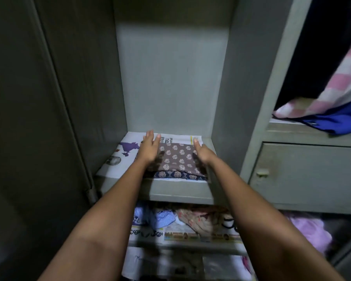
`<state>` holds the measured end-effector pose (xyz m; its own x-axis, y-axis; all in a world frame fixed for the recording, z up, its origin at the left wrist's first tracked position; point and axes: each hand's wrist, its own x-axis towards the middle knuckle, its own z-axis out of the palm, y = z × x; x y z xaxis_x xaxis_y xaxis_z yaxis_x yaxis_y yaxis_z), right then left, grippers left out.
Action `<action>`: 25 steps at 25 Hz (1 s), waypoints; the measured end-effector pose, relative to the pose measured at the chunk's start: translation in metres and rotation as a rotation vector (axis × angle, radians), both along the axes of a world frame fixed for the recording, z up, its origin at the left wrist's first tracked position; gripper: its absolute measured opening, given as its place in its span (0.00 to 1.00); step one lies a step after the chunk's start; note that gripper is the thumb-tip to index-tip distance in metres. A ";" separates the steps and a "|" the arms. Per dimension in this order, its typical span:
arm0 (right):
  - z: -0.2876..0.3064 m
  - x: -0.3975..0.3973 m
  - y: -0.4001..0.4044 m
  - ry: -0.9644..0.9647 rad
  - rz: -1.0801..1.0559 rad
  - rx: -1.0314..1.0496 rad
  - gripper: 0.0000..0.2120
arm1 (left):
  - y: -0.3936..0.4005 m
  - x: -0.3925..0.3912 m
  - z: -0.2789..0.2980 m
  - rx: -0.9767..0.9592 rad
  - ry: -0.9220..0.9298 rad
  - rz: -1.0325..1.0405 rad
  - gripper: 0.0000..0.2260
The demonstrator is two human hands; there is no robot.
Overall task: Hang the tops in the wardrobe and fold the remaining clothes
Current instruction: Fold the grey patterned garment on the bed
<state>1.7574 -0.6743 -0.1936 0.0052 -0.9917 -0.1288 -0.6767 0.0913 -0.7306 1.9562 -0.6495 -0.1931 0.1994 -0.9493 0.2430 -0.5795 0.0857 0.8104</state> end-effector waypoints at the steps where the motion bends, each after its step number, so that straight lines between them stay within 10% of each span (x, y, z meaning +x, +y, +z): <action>1: 0.008 -0.003 0.015 -0.074 0.024 0.003 0.41 | 0.016 -0.005 0.007 -0.002 0.138 -0.002 0.26; 4: 0.020 -0.016 0.077 -0.235 0.109 0.004 0.39 | 0.077 -0.022 0.022 -0.003 0.380 -0.017 0.25; 25: 0.079 -0.177 0.444 -0.481 -0.243 -0.231 0.37 | 0.358 -0.183 0.086 0.068 0.378 -0.458 0.29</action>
